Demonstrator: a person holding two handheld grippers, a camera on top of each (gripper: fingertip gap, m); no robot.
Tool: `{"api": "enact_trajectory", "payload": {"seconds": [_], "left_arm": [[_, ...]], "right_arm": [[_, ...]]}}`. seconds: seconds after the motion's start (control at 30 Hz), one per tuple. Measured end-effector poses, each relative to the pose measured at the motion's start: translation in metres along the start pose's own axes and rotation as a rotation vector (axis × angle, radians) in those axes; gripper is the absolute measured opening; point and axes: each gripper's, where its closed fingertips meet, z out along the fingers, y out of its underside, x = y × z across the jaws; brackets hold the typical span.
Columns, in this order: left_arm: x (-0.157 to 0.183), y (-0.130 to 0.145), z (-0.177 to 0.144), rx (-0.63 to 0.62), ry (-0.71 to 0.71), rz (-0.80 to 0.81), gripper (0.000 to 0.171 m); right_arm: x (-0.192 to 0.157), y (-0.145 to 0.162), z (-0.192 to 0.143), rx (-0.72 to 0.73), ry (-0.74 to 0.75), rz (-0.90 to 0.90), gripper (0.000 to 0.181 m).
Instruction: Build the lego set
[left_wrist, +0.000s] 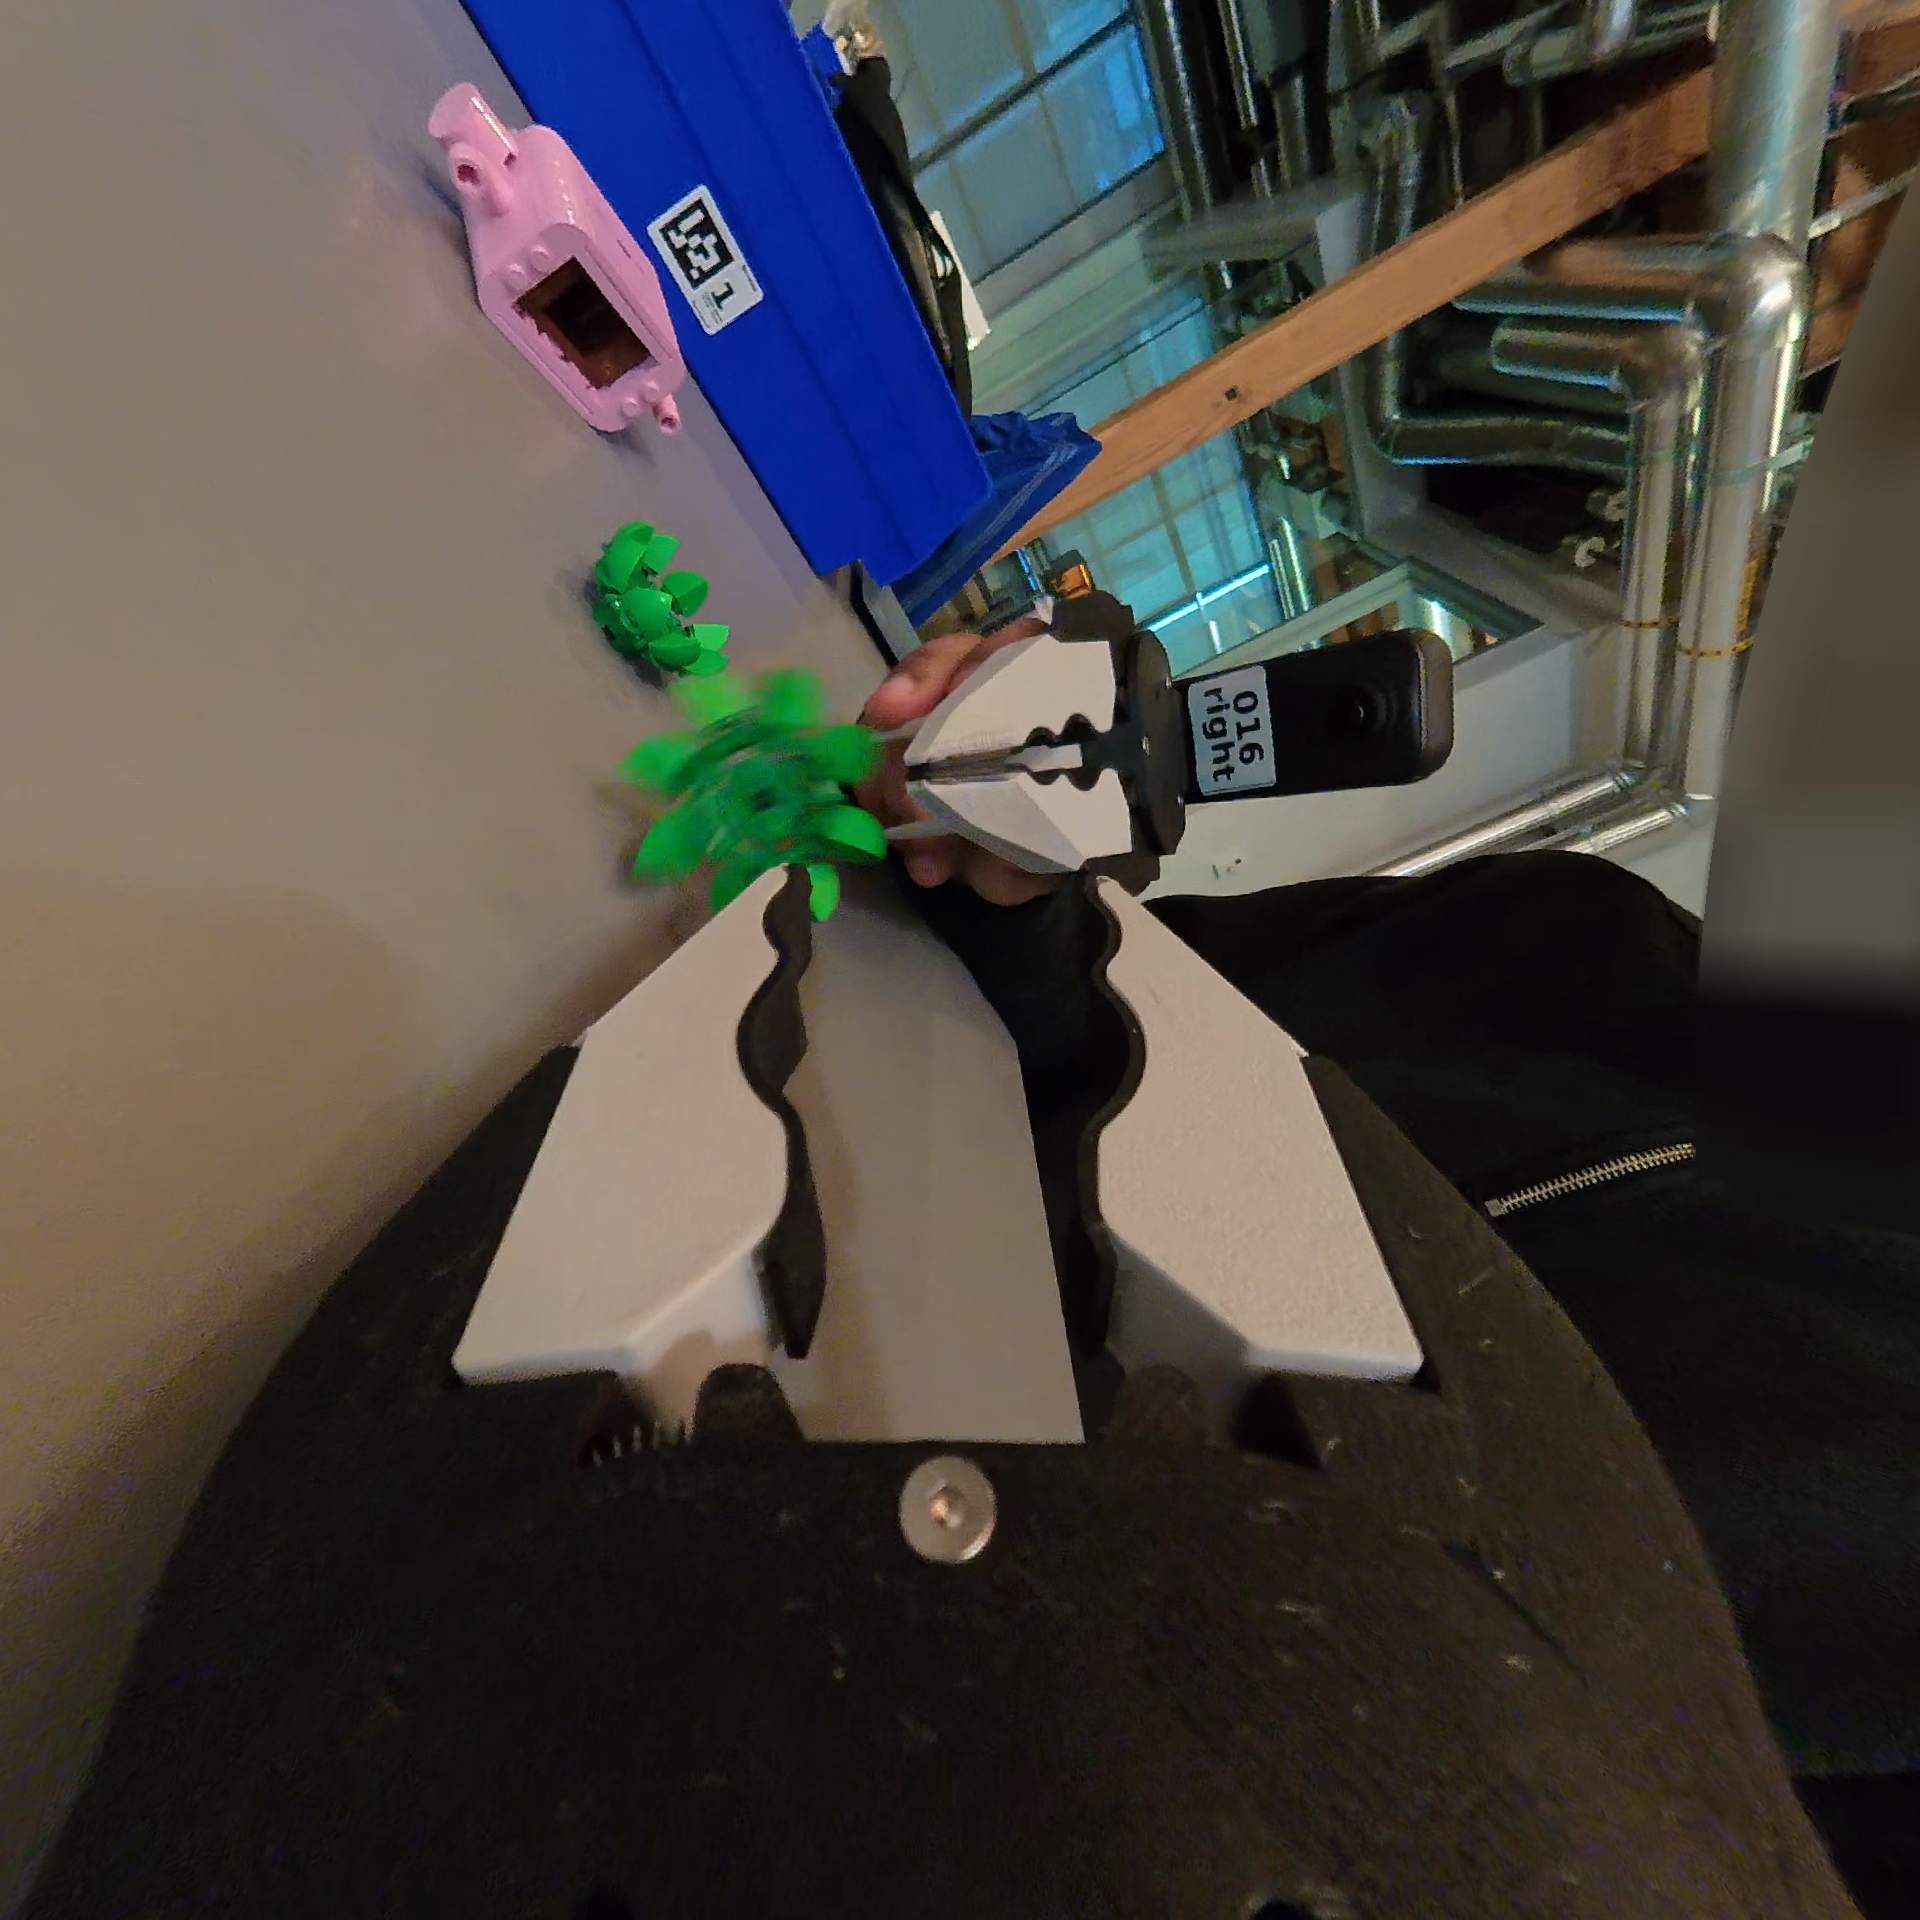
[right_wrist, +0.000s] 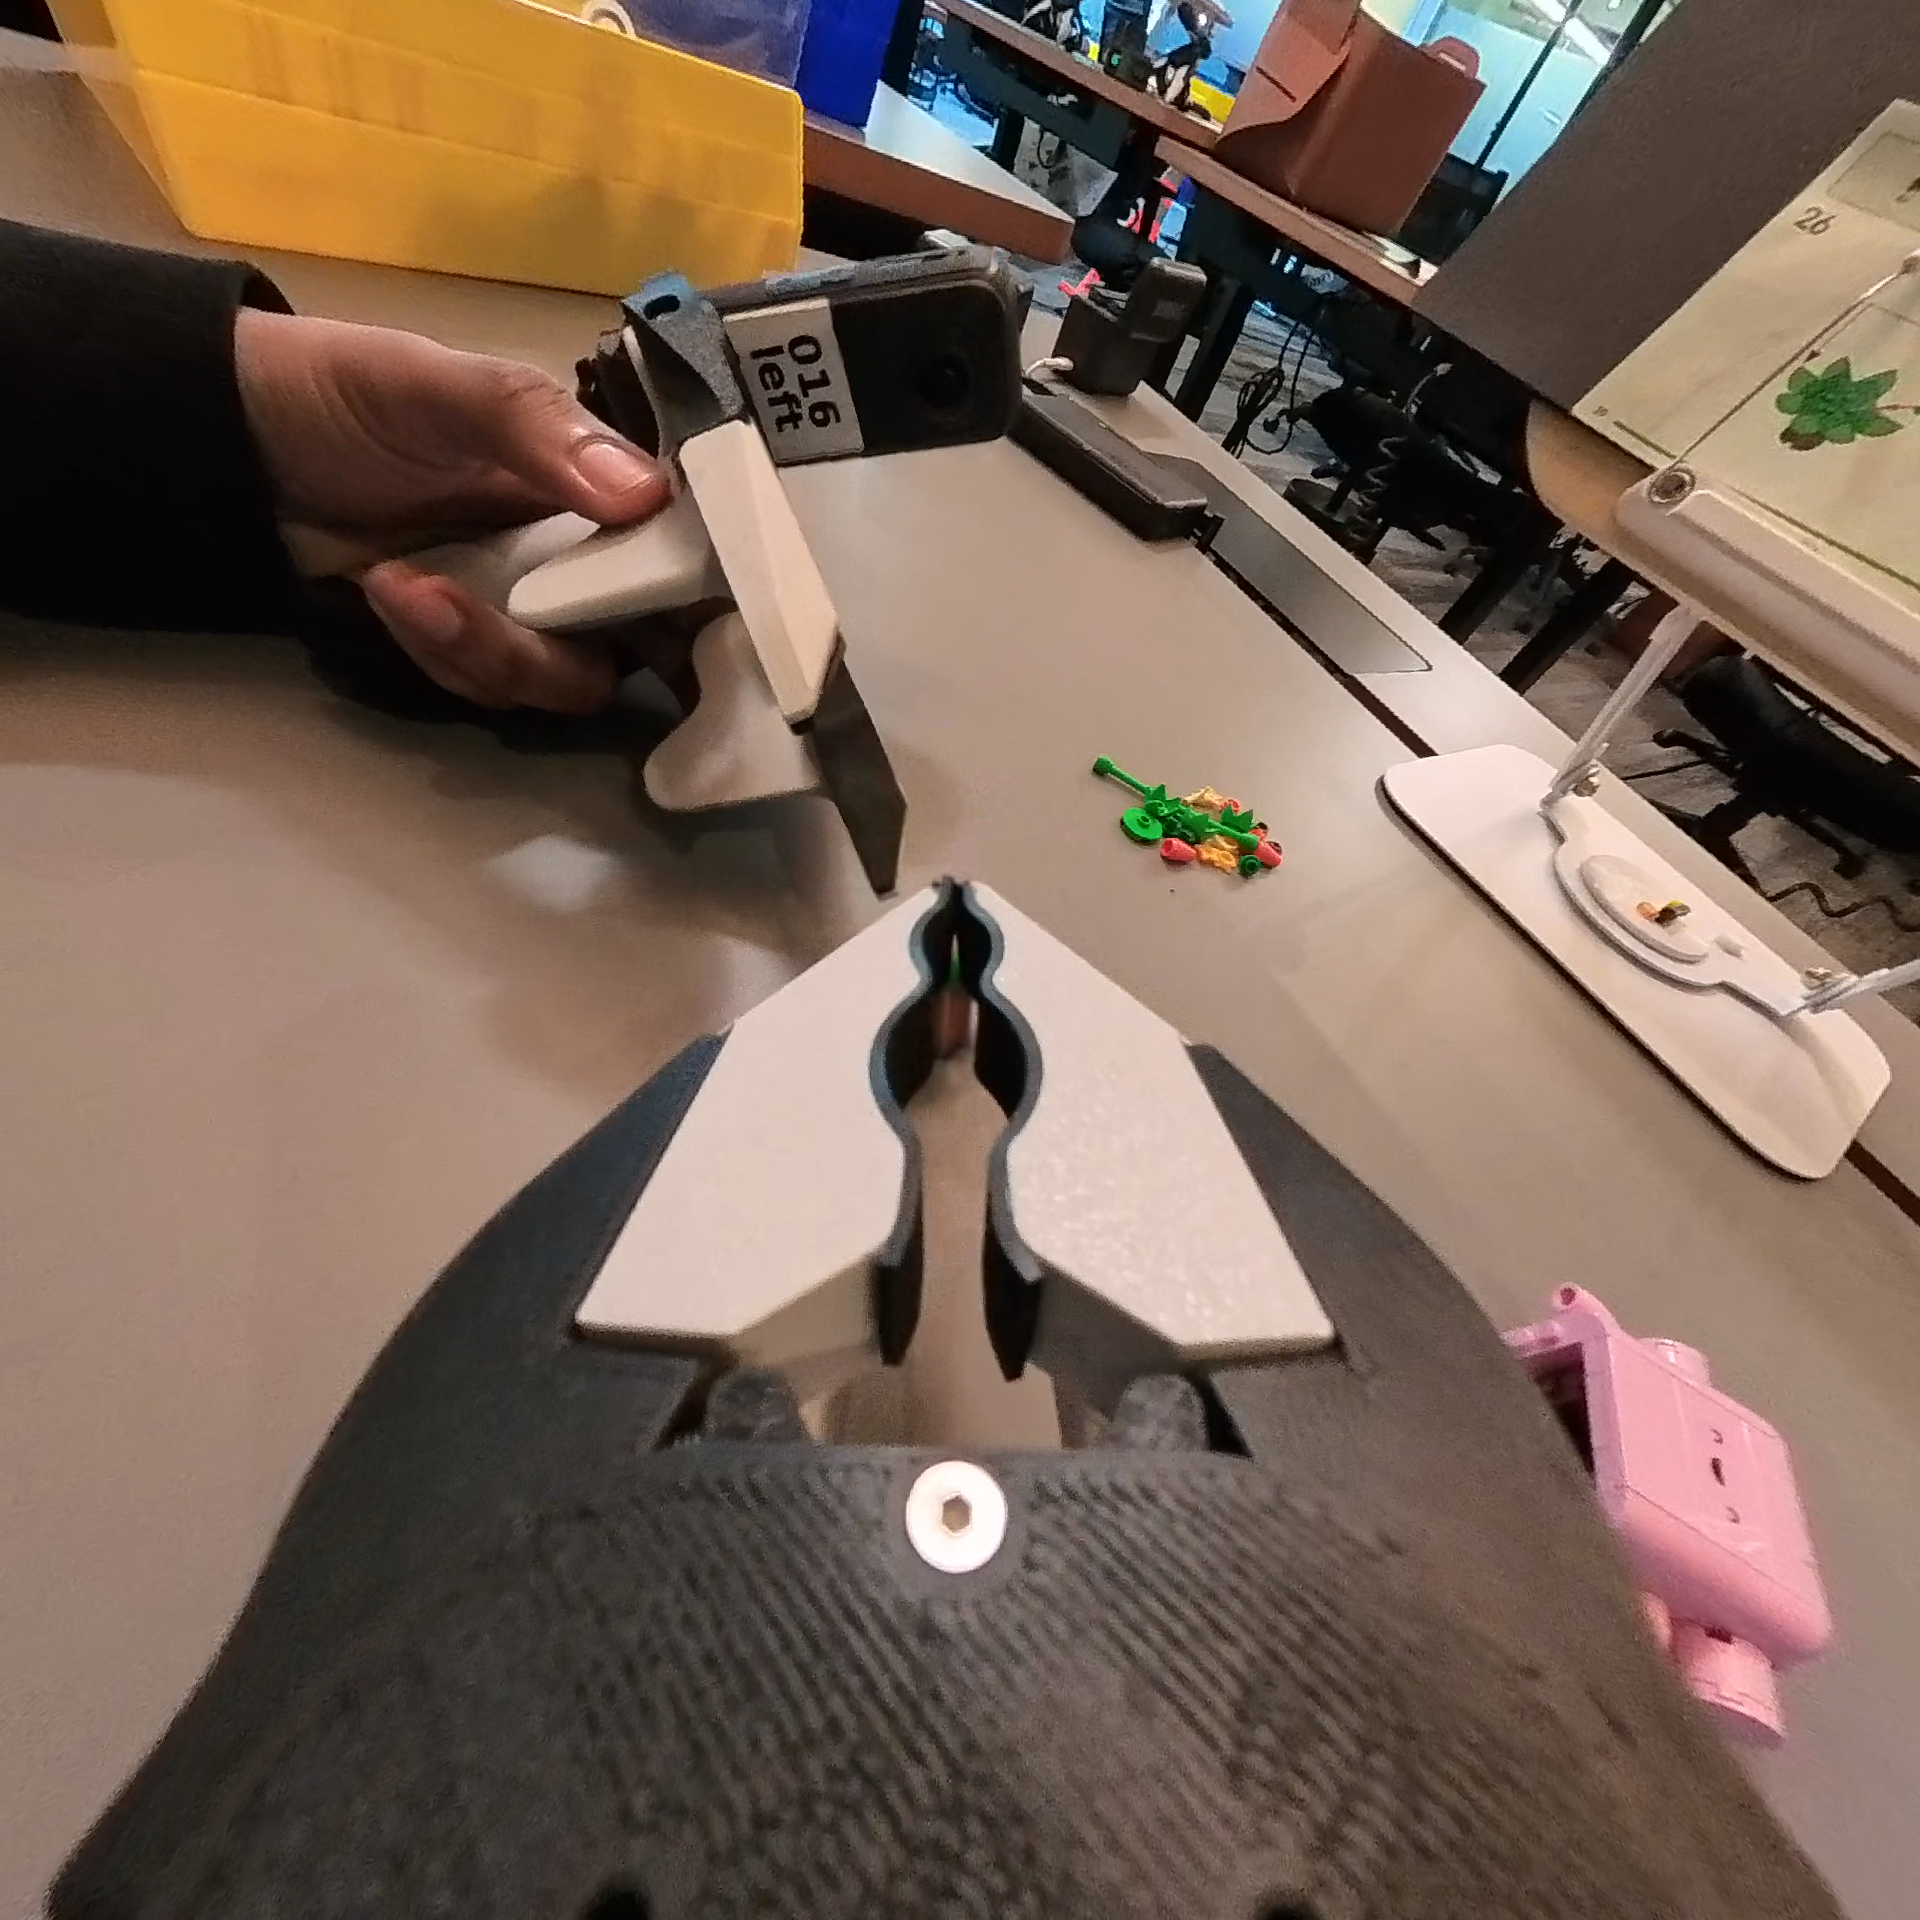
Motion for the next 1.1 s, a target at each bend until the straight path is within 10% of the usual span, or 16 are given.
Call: {"api": "enact_trajectory", "payload": {"seconds": [0.27, 0.53, 1.1], "left_arm": [[-0.004, -0.008, -0.003, 0.051, -0.036, 0.028, 0.05], [-0.009, -0.01, -0.002, 0.056, -0.081, 0.053, 0.046], [-0.013, -0.009, 0.0, 0.04, -0.097, 0.03, 0.04]], "right_arm": [[0.014, 0.007, -0.001, -0.04, 0.087, -0.013, 0.0], [0.078, 0.015, -0.036, 0.054, 0.261, 0.336, 0.019], [0.02, 0.043, -0.016, -0.239, 0.15, 0.053, 0.029]]}}
